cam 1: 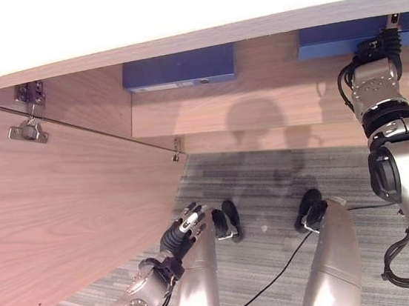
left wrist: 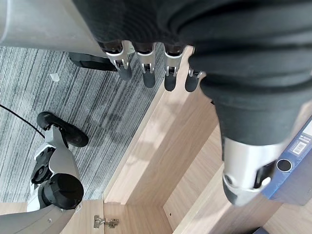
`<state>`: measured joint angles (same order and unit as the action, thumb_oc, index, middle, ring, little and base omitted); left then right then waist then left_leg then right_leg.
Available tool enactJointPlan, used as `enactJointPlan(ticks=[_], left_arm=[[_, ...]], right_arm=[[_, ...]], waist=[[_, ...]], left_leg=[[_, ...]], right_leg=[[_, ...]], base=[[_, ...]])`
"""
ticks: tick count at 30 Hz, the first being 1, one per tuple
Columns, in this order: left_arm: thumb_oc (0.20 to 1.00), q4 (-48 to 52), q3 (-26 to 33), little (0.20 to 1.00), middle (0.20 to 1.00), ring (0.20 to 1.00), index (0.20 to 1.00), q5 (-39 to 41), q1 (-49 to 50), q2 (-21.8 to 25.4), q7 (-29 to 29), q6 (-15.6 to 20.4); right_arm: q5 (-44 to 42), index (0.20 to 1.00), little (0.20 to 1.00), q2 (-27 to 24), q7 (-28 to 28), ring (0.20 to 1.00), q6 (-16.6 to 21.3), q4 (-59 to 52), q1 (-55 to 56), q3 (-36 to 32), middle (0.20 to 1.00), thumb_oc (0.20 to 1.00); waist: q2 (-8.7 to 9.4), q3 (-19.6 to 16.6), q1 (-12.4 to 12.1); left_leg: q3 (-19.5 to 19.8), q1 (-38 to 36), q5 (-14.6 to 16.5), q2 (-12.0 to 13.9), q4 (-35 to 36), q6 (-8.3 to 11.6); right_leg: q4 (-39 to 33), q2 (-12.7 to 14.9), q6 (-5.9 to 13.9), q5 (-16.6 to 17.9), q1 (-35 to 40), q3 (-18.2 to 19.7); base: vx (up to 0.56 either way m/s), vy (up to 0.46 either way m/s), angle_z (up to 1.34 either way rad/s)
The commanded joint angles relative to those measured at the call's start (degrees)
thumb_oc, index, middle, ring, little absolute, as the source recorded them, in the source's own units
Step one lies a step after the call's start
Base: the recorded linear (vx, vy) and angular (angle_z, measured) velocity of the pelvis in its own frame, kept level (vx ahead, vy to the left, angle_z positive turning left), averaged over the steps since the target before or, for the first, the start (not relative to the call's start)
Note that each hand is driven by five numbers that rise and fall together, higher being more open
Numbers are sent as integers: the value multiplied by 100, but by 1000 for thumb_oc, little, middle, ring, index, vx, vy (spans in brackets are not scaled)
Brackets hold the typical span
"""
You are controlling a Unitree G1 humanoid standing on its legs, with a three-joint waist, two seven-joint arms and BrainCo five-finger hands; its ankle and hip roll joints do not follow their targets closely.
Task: Put the empty folder in the office cabinet
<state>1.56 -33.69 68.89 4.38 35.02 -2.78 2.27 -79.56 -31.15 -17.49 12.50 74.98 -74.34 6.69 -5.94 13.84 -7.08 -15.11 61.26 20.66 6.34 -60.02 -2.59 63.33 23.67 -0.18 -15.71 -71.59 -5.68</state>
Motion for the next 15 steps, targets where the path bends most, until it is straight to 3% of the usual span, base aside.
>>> enactJointPlan(ticks=[1, 2, 3, 4, 5, 15], left_arm=[[1000, 485, 251, 1000, 1000, 1000, 1000, -58, 259, 617, 420, -123], [1000, 486, 256, 1000, 1000, 1000, 1000, -63, 265, 606, 427, -126], [1000, 475, 321, 1000, 1000, 1000, 1000, -147, 306, 684, 581, -188], [1000, 472, 392, 1000, 1000, 1000, 1000, -268, 371, 827, 791, -309], [1000, 512, 397, 1000, 1000, 1000, 1000, -412, 392, 902, 968, -404], [1000, 530, 464, 1000, 1000, 1000, 1000, -572, 307, 1100, 1311, -516]], right_arm=[[1930, 1000, 1000, 92, 768, 1000, -1637, 512, 332, 1039, 1000, 1000], [1958, 1000, 1000, 82, 805, 1000, -1645, 540, 316, 1042, 1000, 1000], [2598, 1000, 1000, -21, 1106, 1000, -1892, 710, 347, 1336, 1000, 1000], [3767, 1000, 1000, -178, 1702, 1000, -2157, 941, 419, 1856, 1000, 1000], [4412, 1000, 1000, -255, 2092, 1000, -2170, 1041, 493, 2096, 1000, 1000], [4978, 1000, 1000, -375, 2929, 1000, -2124, 690, 700, 2693, 1000, 1000]], waist=[[60, 346, -227], [49, 343, -220], [49, 348, -238], [66, 346, -269], [57, 328, -278], [30, 329, -320]], left_leg=[[374, -70, 55, 61, 476, 180], [374, -65, 33, 58, 490, 172], [387, -54, 3, 46, 515, 170], [403, -35, -44, 42, 545, 169], [428, -28, -82, 30, 580, 163], [416, -265, -372, -11, 1093, 250]], right_leg=[[-616, -99, 134, -313, 631, 310], [-635, -98, 129, -290, 631, 303], [-671, -99, 129, -272, 645, 278], [-719, -98, 131, -235, 668, 230], [-752, -95, 144, -204, 680, 180], [-1231, -106, 299, 48, 917, -12]], base=[[-26, -27, -5], [-27, -35, -6], [-39, -61, -7], [-34, -94, 1], [-22, -86, 9], [-3, -14, 4]])
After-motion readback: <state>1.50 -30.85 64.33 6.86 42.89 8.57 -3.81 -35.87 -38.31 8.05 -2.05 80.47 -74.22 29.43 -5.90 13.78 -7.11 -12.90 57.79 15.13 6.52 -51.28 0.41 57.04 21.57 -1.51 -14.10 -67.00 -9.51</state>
